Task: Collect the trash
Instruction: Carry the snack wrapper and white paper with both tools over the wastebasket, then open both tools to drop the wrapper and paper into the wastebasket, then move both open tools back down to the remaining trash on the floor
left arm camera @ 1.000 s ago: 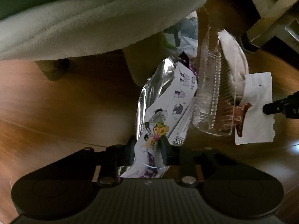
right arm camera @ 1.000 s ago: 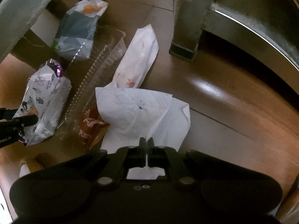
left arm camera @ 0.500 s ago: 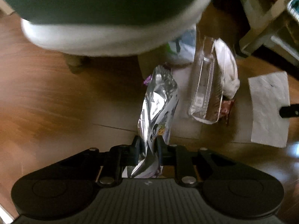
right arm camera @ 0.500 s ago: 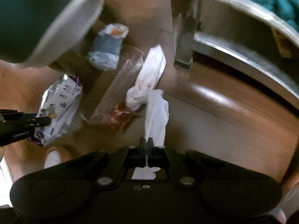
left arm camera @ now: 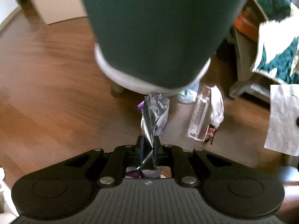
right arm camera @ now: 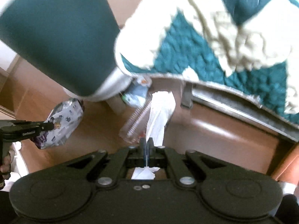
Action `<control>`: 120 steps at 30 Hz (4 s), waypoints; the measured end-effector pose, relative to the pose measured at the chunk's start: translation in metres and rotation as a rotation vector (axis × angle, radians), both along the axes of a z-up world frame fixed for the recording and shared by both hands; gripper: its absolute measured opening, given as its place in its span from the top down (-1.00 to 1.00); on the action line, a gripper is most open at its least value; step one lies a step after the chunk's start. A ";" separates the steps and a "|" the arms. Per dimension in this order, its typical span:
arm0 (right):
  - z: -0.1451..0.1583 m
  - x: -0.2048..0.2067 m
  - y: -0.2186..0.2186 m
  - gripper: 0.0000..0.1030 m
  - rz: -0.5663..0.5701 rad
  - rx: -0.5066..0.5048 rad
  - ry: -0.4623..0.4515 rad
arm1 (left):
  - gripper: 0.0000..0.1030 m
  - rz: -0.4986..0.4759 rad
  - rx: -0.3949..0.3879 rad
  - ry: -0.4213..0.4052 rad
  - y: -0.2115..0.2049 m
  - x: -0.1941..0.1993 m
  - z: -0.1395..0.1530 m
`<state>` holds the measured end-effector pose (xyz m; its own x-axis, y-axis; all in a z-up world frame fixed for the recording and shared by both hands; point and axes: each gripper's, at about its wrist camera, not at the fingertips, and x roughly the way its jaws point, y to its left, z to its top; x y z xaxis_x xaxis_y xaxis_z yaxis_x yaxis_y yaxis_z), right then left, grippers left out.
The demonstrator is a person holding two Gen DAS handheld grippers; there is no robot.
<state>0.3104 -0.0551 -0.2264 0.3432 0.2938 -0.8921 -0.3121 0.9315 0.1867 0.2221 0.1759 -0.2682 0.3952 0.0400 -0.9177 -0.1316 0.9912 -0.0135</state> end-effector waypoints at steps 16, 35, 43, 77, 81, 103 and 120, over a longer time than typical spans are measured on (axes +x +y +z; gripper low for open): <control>0.165 -0.045 0.025 1.00 0.126 0.094 -0.287 | 0.83 0.147 0.009 -0.286 0.044 -0.066 0.178; 0.281 -0.020 0.127 1.00 0.328 0.100 -0.574 | 0.83 0.084 0.011 -0.567 0.027 -0.027 0.332; 0.262 0.008 0.160 1.00 0.338 0.066 -0.544 | 0.82 0.065 -0.005 -0.526 0.014 0.019 0.311; 0.196 0.059 0.150 0.28 0.245 0.056 -0.344 | -0.17 0.050 -0.045 -0.335 0.004 0.092 0.221; 0.207 0.045 0.141 0.26 0.242 0.071 -0.357 | -0.29 0.052 -0.034 -0.346 0.002 0.077 0.232; 0.276 -0.061 0.072 -0.03 0.227 0.197 -0.483 | -0.57 -0.046 -0.004 -0.593 -0.048 -0.054 0.325; 0.290 -0.122 0.015 -0.06 0.220 0.253 -0.504 | -1.00 -0.074 -0.085 -0.680 -0.091 -0.114 0.332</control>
